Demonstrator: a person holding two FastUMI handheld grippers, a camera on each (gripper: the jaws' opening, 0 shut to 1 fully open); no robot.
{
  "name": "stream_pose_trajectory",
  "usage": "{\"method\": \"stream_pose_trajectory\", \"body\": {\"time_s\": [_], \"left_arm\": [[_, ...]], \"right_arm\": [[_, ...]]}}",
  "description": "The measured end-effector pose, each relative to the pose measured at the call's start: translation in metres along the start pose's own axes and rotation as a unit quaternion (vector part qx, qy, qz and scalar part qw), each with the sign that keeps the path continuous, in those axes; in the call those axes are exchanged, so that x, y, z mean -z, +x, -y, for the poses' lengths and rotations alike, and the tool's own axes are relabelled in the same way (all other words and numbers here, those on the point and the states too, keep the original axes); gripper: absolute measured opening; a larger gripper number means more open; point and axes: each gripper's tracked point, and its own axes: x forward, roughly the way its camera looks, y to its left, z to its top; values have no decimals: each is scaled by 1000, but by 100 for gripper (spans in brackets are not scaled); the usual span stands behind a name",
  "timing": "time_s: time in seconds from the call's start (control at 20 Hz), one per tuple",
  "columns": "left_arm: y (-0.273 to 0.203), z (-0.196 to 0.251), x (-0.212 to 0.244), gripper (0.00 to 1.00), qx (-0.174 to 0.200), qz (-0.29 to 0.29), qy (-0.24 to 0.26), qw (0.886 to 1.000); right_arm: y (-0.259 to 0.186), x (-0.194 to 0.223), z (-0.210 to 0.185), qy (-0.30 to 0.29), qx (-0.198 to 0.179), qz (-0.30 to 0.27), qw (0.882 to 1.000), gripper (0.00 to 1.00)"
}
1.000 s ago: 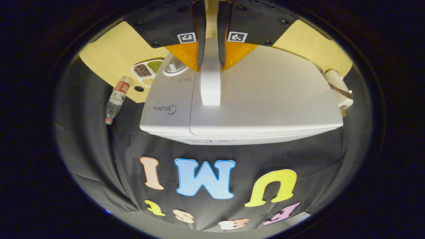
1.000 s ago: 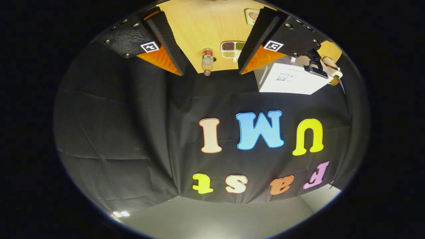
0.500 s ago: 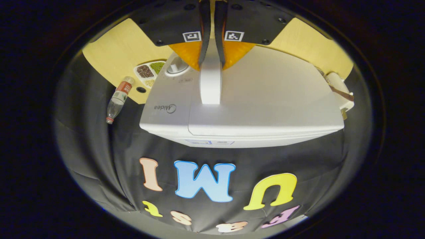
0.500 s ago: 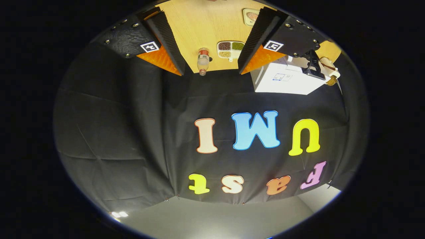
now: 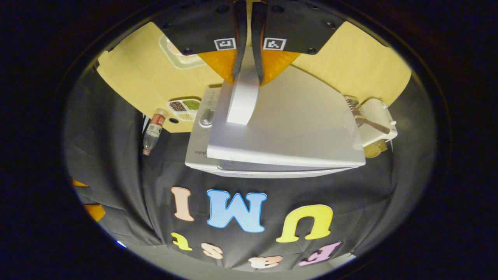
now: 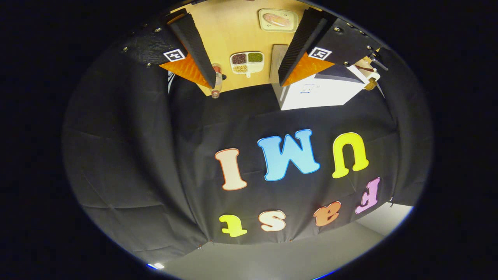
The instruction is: Open the microwave oven with the left hand, put the food in, and close the microwave oven.
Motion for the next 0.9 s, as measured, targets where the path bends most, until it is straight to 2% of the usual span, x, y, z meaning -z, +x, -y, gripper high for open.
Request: {"method": "stream_pose_trajectory", "body": {"time_s": [0.2, 0.3, 0.35, 0.5, 0.75, 0.9], "left_arm": [[-32, -22, 14, 19, -11, -2, -15, 1000], [-47, -37, 26, 31, -21, -10, -61, 998], [-55, -49, 33, 42, -34, -17, -85, 996], [-83, -78, 47, 89, -57, -19, -127, 990], [-110, -109, 54, 84, -81, -21, -112, 990], [-126, -133, 65, 85, -100, -28, -117, 988]], "right_arm": [[-7, 1, -22, -22, -18, 11, 1000, 99], [-9, 7, -38, -26, -32, 3, 999, 99], [-10, 8, -45, -26, -38, 1, 999, 99], [-13, 11, -66, -28, -54, -1, 998, 99], [-12, 17, -100, -39, -84, -6, 996, 99], [-11, 22, -119, -44, -100, -11, 994, 99]]}}
